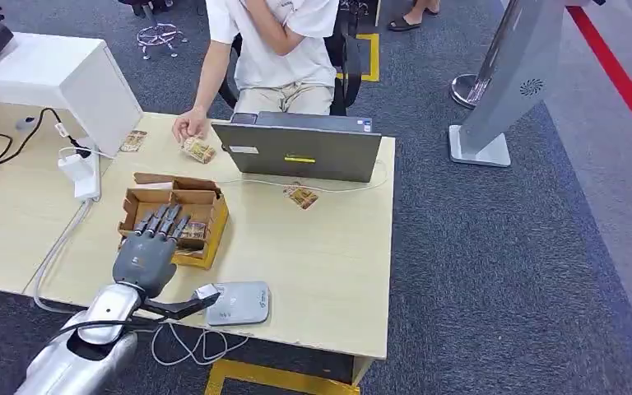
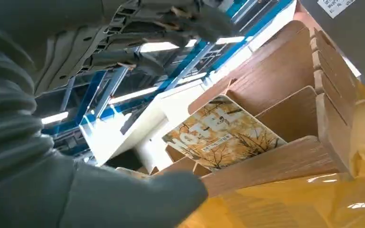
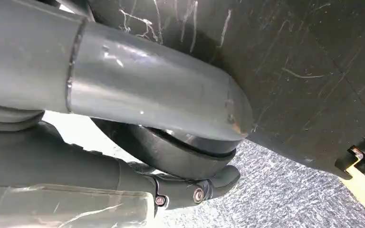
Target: Pass the card to the sensor for recognition and then transmit it.
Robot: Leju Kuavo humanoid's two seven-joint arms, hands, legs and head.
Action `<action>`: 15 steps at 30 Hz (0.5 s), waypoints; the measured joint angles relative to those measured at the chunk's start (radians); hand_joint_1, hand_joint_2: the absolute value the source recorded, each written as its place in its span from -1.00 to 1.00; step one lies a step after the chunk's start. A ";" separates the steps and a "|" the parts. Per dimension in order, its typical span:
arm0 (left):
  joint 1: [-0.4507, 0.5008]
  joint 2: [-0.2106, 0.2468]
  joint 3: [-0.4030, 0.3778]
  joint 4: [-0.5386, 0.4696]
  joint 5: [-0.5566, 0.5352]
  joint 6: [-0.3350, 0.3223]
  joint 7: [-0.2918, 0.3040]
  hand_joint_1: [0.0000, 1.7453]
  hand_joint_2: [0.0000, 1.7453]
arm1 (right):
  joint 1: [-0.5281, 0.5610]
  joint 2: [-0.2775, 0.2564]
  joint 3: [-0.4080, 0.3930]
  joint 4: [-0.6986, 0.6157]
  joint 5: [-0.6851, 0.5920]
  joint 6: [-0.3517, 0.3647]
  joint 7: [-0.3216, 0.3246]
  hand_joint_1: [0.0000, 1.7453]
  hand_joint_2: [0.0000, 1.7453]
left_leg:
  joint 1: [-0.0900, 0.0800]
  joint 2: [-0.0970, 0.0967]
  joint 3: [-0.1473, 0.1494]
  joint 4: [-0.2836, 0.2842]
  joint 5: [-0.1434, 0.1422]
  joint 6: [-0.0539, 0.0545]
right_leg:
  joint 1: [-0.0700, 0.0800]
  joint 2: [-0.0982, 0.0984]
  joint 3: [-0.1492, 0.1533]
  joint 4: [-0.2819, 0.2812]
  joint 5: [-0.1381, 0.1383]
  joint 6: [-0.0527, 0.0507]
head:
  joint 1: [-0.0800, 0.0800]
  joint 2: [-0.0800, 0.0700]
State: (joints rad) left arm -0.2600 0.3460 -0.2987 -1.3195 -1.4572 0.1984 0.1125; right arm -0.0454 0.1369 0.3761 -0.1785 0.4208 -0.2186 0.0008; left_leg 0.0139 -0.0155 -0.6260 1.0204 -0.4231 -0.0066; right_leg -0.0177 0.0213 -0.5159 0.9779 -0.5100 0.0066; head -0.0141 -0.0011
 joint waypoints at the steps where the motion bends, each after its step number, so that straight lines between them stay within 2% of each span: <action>1: -0.002 -0.001 0.000 0.003 0.002 0.000 -0.005 1.00 1.00 | 0.000 0.000 0.000 0.000 0.000 0.000 0.000 -1.00 -1.00 | 0.000 0.000 0.000 0.000 0.000 0.000 | 0.000 0.000 0.000 0.000 0.000 0.000 | 0.000 0.000; 15: -0.006 -0.006 0.000 0.009 0.023 -0.001 -0.014 1.00 1.00 | 0.000 0.000 0.000 0.000 0.002 0.000 0.000 -1.00 -1.00 | 0.000 0.000 0.000 0.000 0.000 0.000 | 0.000 0.000 0.000 0.000 0.000 0.000 | 0.000 0.000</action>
State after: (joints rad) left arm -0.2657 0.3403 -0.2983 -1.3108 -1.4343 0.1972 0.0980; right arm -0.0453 0.1369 0.3761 -0.1785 0.4231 -0.2186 0.0004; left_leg 0.0140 -0.0156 -0.6260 1.0204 -0.4231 -0.0066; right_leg -0.0176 0.0213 -0.5157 0.9780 -0.5100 0.0066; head -0.0141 -0.0011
